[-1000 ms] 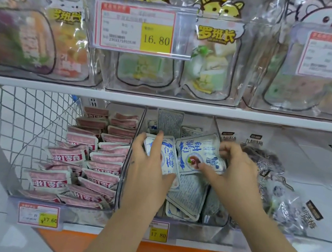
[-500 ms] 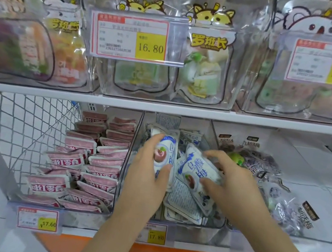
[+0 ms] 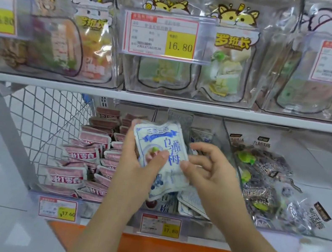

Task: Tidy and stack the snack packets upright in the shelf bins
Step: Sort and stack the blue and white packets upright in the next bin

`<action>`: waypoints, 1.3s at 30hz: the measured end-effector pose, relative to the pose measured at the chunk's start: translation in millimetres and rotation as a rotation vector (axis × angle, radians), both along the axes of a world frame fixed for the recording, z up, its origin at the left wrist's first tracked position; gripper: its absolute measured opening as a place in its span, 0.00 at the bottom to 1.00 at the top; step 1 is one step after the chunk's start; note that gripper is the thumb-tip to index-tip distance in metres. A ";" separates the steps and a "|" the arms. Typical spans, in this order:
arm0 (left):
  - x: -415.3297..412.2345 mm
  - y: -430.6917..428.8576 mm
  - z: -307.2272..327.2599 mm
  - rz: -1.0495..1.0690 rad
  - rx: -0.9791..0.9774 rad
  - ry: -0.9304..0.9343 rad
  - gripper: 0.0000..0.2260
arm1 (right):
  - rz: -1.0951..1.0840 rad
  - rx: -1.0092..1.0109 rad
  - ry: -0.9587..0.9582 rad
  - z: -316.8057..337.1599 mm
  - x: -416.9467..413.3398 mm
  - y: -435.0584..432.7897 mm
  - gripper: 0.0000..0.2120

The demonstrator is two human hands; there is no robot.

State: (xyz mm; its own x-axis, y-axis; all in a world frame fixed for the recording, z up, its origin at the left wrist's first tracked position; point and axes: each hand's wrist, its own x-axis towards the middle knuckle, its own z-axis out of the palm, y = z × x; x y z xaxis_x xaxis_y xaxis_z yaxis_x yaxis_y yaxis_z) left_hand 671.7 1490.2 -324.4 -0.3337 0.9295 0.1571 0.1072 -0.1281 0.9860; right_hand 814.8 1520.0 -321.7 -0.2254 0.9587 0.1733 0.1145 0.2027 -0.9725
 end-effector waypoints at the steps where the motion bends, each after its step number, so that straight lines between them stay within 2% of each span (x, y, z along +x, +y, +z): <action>1: -5.5 0.6 0.0 0.062 0.020 0.016 0.30 | 0.004 -0.008 -0.026 2.0 4.2 2.8 0.13; 2: -10.5 0.5 1.4 0.114 0.032 0.035 0.35 | 0.019 0.004 -0.122 2.4 10.1 6.4 0.14; 4: -17.8 -1.5 3.6 0.177 0.045 0.066 0.41 | 0.101 0.067 -0.508 -1.7 20.3 12.4 0.15; 6: -22.9 -3.4 4.3 0.196 0.049 0.039 0.40 | 0.207 0.182 -0.916 -9.8 21.6 16.9 0.19; 7: -25.9 -2.7 2.1 0.206 0.057 0.035 0.39 | 0.248 0.234 -1.037 -14.4 19.2 18.9 0.20; 9: -31.8 0.4 -2.9 0.244 0.070 0.045 0.36 | 0.288 0.256 -1.172 -16.5 11.6 20.1 0.23; 13: -36.0 3.9 -5.9 0.269 0.080 0.018 0.33 | 0.406 0.199 -1.321 -7.4 4.4 31.1 0.22; 15: -36.4 4.6 -6.3 0.271 0.061 0.031 0.32 | 0.501 0.190 -1.382 0.7 1.7 39.0 0.19; 17: -38.4 5.5 -8.2 0.265 0.046 0.032 0.31 | 0.529 0.273 -1.438 6.5 -0.2 49.5 0.12; 19: -39.2 5.9 -8.6 0.254 0.038 0.040 0.31 | 0.461 0.417 -1.411 10.3 1.0 60.7 0.06; 22: -36.8 5.9 -6.1 0.248 0.040 0.026 0.33 | 0.301 0.474 -1.261 14.2 5.1 75.3 0.03; 25: -33.9 6.2 -3.3 0.240 0.023 0.012 0.32 | 0.123 0.479 -1.127 11.3 7.8 79.8 0.06; 29: -33.7 8.8 -3.9 0.254 0.030 0.004 0.33 | -0.199 0.570 -0.795 12.6 7.1 79.0 0.09; 33: -38.8 12.5 -6.7 0.290 0.048 -0.006 0.31 | -0.456 0.530 -0.532 15.8 0.4 86.9 0.09; 37: -34.7 11.3 -4.7 0.281 0.080 -0.026 0.31 | -0.517 0.457 -0.501 0.3 -16.2 100.2 0.13; 39: -33.1 11.3 -4.6 0.270 0.066 -0.031 0.32 | -0.520 0.395 -0.605 -4.3 -25.1 112.4 0.12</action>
